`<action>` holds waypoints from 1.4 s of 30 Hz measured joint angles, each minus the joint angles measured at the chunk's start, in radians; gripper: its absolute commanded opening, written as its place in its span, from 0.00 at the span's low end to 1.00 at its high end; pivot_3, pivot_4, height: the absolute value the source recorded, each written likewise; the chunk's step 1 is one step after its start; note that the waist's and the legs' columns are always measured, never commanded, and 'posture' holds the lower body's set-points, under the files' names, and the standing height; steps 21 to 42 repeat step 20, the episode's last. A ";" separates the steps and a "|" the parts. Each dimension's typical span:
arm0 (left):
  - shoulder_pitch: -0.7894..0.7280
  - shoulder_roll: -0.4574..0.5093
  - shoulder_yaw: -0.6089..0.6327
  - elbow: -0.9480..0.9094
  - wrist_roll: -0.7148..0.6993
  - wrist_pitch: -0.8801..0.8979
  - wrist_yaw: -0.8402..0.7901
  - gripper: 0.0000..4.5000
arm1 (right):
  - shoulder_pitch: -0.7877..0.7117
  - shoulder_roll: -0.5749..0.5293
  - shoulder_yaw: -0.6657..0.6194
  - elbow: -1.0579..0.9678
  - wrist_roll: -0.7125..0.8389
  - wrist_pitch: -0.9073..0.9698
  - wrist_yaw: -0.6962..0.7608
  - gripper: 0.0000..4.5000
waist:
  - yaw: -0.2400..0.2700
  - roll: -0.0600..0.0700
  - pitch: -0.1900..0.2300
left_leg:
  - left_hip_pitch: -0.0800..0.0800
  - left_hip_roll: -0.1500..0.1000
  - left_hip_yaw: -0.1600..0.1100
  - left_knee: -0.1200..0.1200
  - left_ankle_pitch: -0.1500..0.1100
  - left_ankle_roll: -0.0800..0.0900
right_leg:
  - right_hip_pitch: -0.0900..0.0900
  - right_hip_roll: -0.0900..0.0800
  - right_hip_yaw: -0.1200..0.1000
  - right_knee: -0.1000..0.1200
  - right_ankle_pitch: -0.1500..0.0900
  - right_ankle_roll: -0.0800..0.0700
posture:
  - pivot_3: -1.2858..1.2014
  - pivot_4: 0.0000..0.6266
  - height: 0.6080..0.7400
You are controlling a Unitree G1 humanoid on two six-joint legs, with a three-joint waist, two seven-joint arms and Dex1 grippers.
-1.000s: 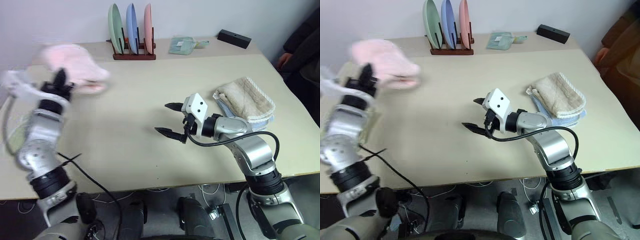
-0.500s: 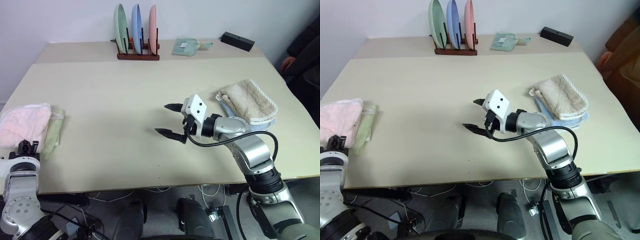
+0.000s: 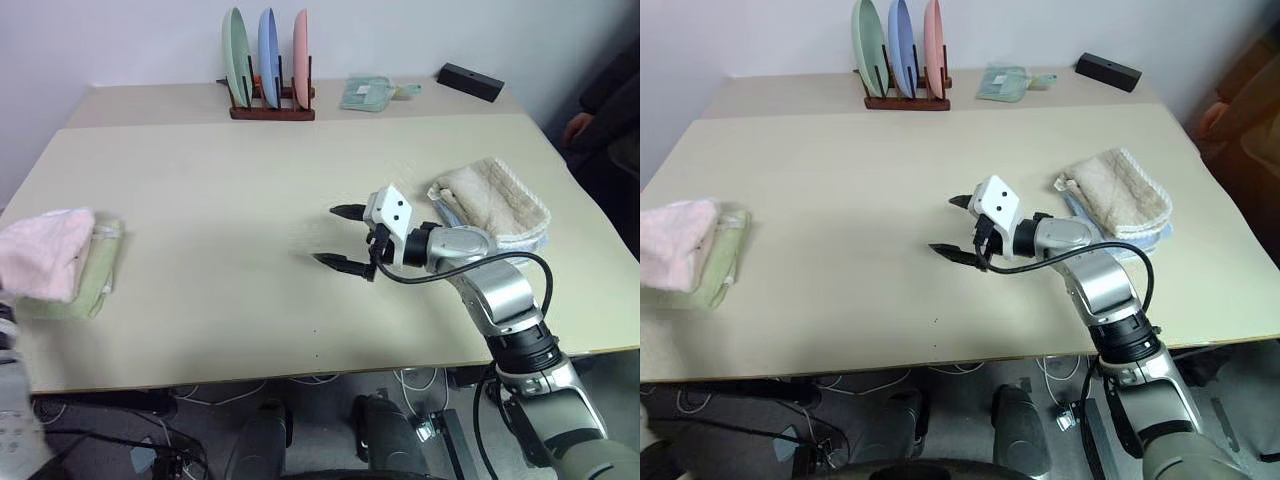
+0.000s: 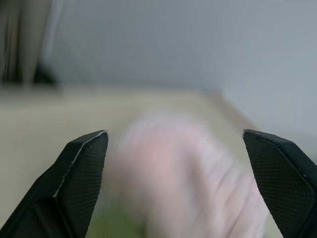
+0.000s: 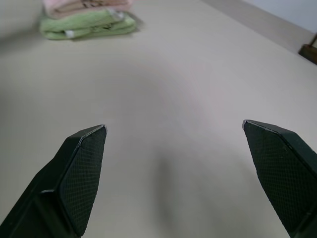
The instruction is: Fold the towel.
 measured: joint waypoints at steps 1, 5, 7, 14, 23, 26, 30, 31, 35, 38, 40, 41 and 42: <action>0.021 0.056 -0.043 -0.031 0.032 0.013 -0.038 0.99 | -0.002 0.001 -0.001 0.017 -0.003 -0.006 -0.003 1.00 | 0.004 0.000 0.000 | 0.000 0.000 0.000 0.000 0.000 0.000 | 0.000 0.000 0.000 0.000 0.000 0.000 | 0.52 0.24 1.00; 0.052 0.246 -0.321 -0.133 0.171 0.069 -0.217 0.99 | -0.003 0.000 -0.052 0.089 -0.006 -0.026 -0.042 1.00 | 0.015 0.001 0.000 | 0.000 0.000 0.002 0.000 0.000 0.000 | 0.001 0.000 0.001 -0.002 0.000 -0.001 | 0.52 0.24 1.00; 0.045 0.286 -0.491 -0.148 0.250 0.077 -0.320 0.99 | -0.002 -0.004 -0.095 0.119 -0.009 -0.031 -0.072 1.00 | 0.008 0.002 0.001 | 0.000 0.000 0.002 -0.002 0.000 0.000 | -0.001 0.000 0.001 -0.002 0.000 -0.001 | 0.52 0.24 1.00; -0.036 0.230 -0.741 -0.069 0.401 0.041 -0.466 0.99 | 0.091 -0.080 -0.206 0.132 -0.004 0.005 -0.116 1.00 | -0.008 0.003 0.001 | -0.001 0.001 0.003 -0.002 0.000 0.001 | -0.003 0.000 0.001 -0.001 0.002 0.003 | 0.52 0.24 1.00; -0.062 0.180 -0.783 -0.008 0.472 0.025 -0.540 0.99 | 0.173 -0.119 -0.256 0.098 0.000 0.039 -0.127 1.00 | -0.010 0.004 0.002 | -0.001 0.001 0.003 -0.001 0.000 0.001 | -0.003 0.000 0.001 0.000 0.002 0.003 | 0.52 0.24 1.00; -0.062 0.180 -0.783 -0.008 0.472 0.025 -0.540 0.99 | 0.173 -0.119 -0.256 0.098 0.000 0.039 -0.127 1.00 | -0.010 0.004 0.002 | -0.001 0.001 0.003 -0.001 0.000 0.001 | -0.003 0.000 0.001 0.000 0.002 0.003 | 0.52 0.24 1.00; -0.062 0.180 -0.783 -0.008 0.472 0.025 -0.540 0.99 | 0.173 -0.119 -0.256 0.098 0.000 0.039 -0.127 1.00 | -0.010 0.004 0.002 | -0.001 0.001 0.003 -0.001 0.000 0.001 | -0.003 0.000 0.001 0.000 0.002 0.003 | 0.52 0.24 1.00; -0.062 0.180 -0.783 -0.008 0.472 0.025 -0.540 0.99 | 0.173 -0.119 -0.256 0.098 0.000 0.039 -0.127 1.00 | -0.010 0.004 0.002 | -0.001 0.001 0.003 -0.001 0.000 0.001 | -0.003 0.000 0.001 0.000 0.002 0.003 | 0.52 0.24 1.00; -0.062 0.180 -0.783 -0.008 0.472 0.025 -0.540 0.99 | 0.173 -0.119 -0.256 0.098 0.000 0.039 -0.127 1.00 | -0.010 0.004 0.002 | -0.001 0.001 0.003 -0.001 0.000 0.001 | -0.003 0.000 0.001 0.000 0.002 0.003 | 0.52 0.24 1.00; -0.062 0.180 -0.783 -0.008 0.472 0.025 -0.540 0.99 | 0.173 -0.119 -0.256 0.098 0.000 0.039 -0.127 1.00 | -0.010 0.004 0.002 | -0.001 0.001 0.003 -0.001 0.000 0.001 | -0.003 0.000 0.001 0.000 0.002 0.003 | 0.52 0.24 1.00; -0.062 0.180 -0.783 -0.008 0.472 0.025 -0.540 0.99 | 0.173 -0.119 -0.256 0.098 0.000 0.039 -0.127 1.00 | -0.010 0.004 0.002 | -0.001 0.001 0.003 -0.001 0.000 0.001 | -0.003 0.000 0.001 0.000 0.002 0.003 | 0.52 0.24 1.00; -0.062 0.180 -0.783 -0.008 0.472 0.025 -0.540 0.99 | 0.173 -0.119 -0.256 0.098 0.000 0.039 -0.127 1.00 | -0.010 0.004 0.002 | -0.001 0.001 0.003 -0.001 0.000 0.001 | -0.003 0.000 0.001 0.000 0.002 0.003 | 0.52 0.24 1.00; -0.062 0.180 -0.783 -0.008 0.472 0.025 -0.540 0.99 | 0.173 -0.119 -0.256 0.098 0.000 0.039 -0.127 1.00 | -0.010 0.004 0.002 | -0.001 0.001 0.003 -0.001 0.000 0.001 | -0.003 0.000 0.001 0.000 0.002 0.003 | 0.52 0.24 1.00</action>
